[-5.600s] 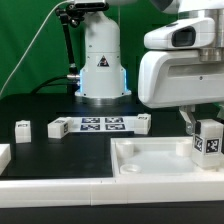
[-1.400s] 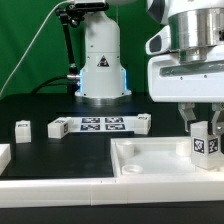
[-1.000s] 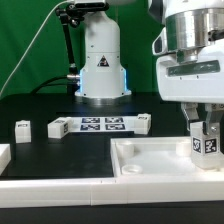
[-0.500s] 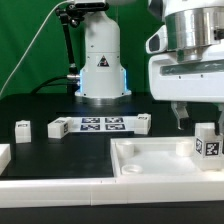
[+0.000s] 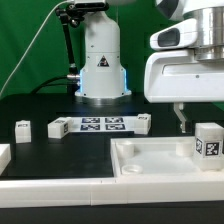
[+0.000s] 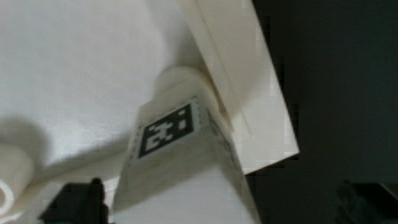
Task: Assemble one leg
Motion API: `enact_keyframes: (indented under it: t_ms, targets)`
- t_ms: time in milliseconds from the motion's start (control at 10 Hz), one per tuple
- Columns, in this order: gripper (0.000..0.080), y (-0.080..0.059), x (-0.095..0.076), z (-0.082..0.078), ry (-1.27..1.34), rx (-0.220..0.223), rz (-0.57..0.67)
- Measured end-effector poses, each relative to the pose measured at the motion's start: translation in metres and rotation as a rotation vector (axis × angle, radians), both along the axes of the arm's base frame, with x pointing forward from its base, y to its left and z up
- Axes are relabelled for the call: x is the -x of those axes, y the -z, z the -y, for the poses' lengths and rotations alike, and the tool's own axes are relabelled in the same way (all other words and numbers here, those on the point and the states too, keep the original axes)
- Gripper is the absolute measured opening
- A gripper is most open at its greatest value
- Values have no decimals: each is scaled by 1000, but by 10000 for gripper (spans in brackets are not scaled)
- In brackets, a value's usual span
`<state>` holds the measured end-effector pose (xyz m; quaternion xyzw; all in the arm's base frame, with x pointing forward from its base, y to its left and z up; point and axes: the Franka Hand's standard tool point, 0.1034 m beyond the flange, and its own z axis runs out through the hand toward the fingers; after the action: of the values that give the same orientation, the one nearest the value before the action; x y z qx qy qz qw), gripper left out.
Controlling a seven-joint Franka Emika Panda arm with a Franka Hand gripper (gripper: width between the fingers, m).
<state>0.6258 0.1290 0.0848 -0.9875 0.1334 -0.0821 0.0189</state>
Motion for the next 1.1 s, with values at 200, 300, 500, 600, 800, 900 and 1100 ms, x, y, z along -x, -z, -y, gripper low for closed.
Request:
enact_keyframes:
  t_ms: [200,300,500,600,800,900,1100]
  targets:
    - [649,1,0,1,-179,42,3]
    - [649,1,0,4,-266,59,4]
    - [649,1,0,5,-352,77,5]
    - [548,1,0,5,-351,77,5]
    - [348,1,0,5,-351,77,5]
    - [288,1,0,5,-351,77,5]
    - [288,1,0,5,-320,71,4]
